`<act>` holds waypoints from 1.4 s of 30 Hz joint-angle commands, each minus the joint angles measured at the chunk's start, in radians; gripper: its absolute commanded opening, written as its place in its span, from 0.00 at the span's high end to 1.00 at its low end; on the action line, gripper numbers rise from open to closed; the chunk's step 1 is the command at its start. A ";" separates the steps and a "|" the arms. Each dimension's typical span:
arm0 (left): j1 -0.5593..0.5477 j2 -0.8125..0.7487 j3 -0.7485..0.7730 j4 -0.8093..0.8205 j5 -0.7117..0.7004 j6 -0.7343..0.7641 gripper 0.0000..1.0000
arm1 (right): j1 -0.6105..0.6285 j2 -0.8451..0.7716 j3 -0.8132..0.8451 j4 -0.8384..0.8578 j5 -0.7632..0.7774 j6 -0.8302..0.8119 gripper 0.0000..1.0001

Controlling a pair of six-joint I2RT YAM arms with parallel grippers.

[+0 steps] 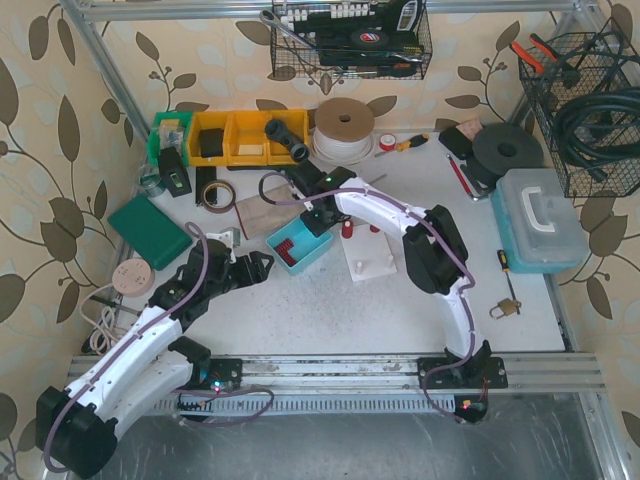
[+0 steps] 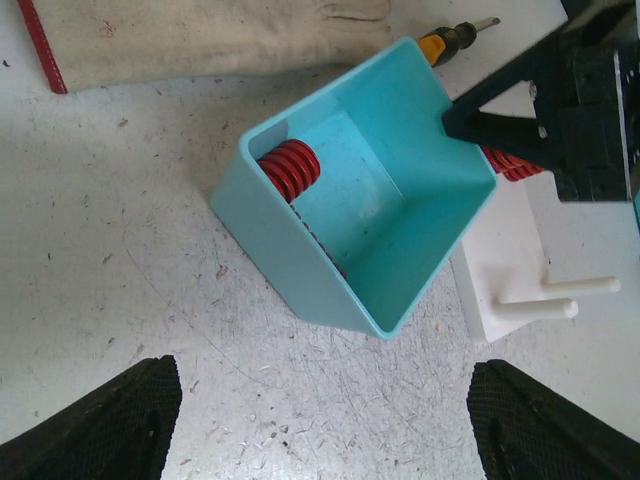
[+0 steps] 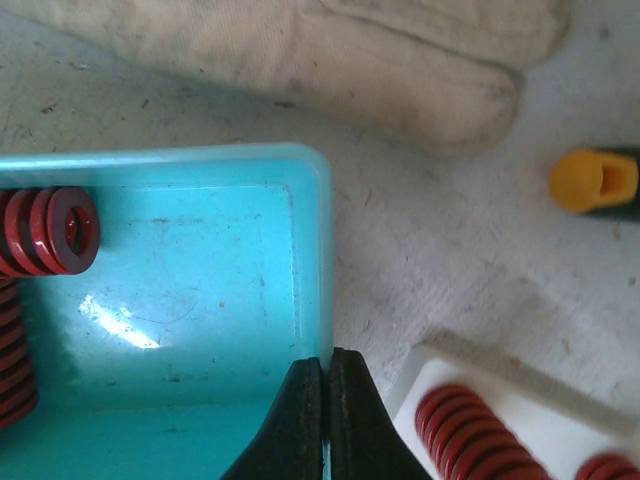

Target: Install the large spring

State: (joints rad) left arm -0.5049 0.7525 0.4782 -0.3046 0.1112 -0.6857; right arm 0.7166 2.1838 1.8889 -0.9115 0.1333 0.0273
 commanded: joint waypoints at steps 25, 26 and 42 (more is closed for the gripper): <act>0.014 -0.046 0.005 -0.052 -0.092 -0.041 0.19 | 0.115 -0.187 -0.111 -0.075 0.178 0.332 0.66; 0.014 -0.065 0.000 -0.070 -0.118 -0.056 0.19 | 0.118 -0.196 -0.107 -0.060 0.163 0.321 0.66; 0.015 -0.050 0.008 -0.109 -0.205 -0.089 0.19 | 0.130 0.025 0.046 0.133 -0.172 0.290 0.35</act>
State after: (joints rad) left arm -0.5030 0.6754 0.4660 -0.4213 -0.0784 -0.7639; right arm 0.8425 2.1212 1.8484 -0.7639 0.0097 0.3256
